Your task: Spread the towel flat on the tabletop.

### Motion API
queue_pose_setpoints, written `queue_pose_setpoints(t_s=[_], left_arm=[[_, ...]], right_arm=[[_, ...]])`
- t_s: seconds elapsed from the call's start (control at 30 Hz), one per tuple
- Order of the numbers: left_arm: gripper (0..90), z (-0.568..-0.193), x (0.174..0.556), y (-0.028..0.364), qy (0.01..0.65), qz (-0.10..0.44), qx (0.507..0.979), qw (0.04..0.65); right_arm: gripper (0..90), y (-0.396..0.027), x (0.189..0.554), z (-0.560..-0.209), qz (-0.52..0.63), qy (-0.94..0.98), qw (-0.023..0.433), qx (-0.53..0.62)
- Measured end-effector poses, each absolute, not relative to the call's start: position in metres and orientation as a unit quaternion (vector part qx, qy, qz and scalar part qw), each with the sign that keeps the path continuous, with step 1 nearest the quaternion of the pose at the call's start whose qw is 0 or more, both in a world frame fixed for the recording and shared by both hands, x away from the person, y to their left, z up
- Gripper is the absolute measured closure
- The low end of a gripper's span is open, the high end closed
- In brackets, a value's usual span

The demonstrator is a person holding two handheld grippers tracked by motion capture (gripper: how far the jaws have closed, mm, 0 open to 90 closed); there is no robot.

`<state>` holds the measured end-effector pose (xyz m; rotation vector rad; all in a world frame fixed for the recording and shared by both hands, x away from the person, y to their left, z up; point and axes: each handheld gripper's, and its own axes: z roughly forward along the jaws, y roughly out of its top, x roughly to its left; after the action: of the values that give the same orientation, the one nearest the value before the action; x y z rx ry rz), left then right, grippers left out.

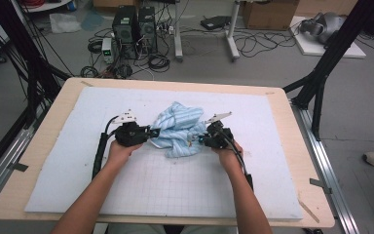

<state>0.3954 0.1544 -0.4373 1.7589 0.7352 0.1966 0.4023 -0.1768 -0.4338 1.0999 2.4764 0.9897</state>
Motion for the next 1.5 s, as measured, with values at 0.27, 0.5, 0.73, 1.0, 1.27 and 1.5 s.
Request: queue_pose_setpoints(t_s=[0.27, 0.5, 0.73, 1.0, 1.27, 1.5], left_arm=[[78.5, -0.437, 0.387, 0.173, 0.320, 0.087, 0.747, 0.576], [78.3, -0.438, 0.378, 0.187, 0.327, 0.087, 0.745, 0.574], [64.0, -0.439, 0.369, 0.199, 0.342, 0.103, 0.741, 0.569], [36.5, -0.434, 0.368, 0.211, 0.367, 0.122, 0.702, 0.598], [36.5, -0.436, 0.370, 0.213, 0.369, 0.122, 0.702, 0.597], [36.3, -0.438, 0.370, 0.210, 0.366, 0.122, 0.708, 0.591]], right_arm=[[80.8, -0.185, 0.355, -0.435, 0.367, 0.857, 0.110, 0.345], [80.8, -0.185, 0.321, -0.439, 0.397, 0.851, 0.083, 0.335], [78.3, -0.177, 0.285, -0.436, 0.412, 0.859, 0.069, 0.296], [44.1, -0.191, 0.315, -0.418, 0.487, 0.795, 0.111, 0.344], [42.4, -0.186, 0.351, -0.404, 0.482, 0.780, 0.147, 0.371], [48.0, -0.155, 0.384, -0.439, 0.410, 0.813, 0.115, 0.396]])
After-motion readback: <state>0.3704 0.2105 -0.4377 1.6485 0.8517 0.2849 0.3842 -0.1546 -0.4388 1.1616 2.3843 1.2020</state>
